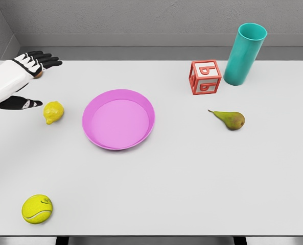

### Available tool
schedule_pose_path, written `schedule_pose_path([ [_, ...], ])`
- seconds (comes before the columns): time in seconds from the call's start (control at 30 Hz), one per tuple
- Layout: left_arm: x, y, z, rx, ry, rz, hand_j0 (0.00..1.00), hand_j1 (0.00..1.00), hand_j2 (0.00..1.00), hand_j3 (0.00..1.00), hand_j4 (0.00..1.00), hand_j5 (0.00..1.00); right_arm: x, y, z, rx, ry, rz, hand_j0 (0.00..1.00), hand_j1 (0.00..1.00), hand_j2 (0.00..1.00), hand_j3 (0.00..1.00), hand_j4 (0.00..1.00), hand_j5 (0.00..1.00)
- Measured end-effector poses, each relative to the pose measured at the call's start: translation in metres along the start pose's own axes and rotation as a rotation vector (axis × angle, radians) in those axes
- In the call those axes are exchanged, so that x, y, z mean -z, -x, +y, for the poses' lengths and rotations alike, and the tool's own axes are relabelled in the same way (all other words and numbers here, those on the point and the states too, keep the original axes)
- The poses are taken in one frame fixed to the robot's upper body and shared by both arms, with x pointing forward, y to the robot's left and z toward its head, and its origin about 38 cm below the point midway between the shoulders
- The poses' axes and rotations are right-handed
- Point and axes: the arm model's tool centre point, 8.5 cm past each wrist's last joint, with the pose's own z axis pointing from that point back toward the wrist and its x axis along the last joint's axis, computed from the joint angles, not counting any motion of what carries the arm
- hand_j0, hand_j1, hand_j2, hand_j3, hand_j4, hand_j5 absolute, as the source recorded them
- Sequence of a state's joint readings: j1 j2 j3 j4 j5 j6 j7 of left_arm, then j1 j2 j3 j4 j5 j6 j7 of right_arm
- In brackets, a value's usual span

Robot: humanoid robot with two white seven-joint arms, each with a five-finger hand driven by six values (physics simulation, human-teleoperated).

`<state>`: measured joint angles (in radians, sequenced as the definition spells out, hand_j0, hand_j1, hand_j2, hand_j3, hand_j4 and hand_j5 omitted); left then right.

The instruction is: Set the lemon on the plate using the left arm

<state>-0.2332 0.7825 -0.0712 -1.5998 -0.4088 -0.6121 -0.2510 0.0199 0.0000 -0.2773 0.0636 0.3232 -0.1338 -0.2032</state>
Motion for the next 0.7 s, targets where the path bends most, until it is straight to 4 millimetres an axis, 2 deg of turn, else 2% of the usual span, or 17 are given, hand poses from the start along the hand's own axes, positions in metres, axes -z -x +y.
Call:
schedule_pose_path([
  [0.17,-0.001,0.001,0.001,0.005,0.007,0.004,1.0,1.0,1.0,1.0,1.0,1.0,0.0,0.003,0.0,0.002,-0.002,0.007,1.0,1.0,1.0,1.0,1.0,1.0],
  [0.3,-0.011,0.012,-0.001,0.023,0.135,0.044,1.0,1.0,1.0,1.0,1.0,1.0,0.0,0.003,0.001,0.001,-0.002,0.007,1.0,1.0,1.0,1.0,1.0,1.0],
  [0.47,-0.008,0.017,-0.025,0.088,0.353,0.066,1.0,1.0,1.0,1.0,1.0,1.0,0.0,0.002,0.001,0.0,-0.002,0.006,1.0,1.0,1.0,1.0,1.0,1.0],
  [0.53,0.011,0.016,-0.012,0.158,0.375,0.047,1.0,1.0,1.0,1.0,1.0,1.0,0.0,0.003,0.0,0.0,-0.002,0.007,1.0,1.0,1.0,1.0,1.0,1.0],
  [0.6,0.026,0.017,-0.012,0.195,0.414,0.032,1.0,1.0,1.0,1.0,1.0,1.0,0.0,0.003,0.001,0.0,-0.003,0.007,1.0,1.0,1.0,1.0,1.0,1.0],
  [0.7,0.029,0.022,-0.034,0.199,0.496,0.039,1.0,1.0,1.0,1.0,1.0,1.0,0.0,0.003,0.001,0.0,-0.002,0.007,1.0,1.0,1.0,1.0,1.0,1.0],
])
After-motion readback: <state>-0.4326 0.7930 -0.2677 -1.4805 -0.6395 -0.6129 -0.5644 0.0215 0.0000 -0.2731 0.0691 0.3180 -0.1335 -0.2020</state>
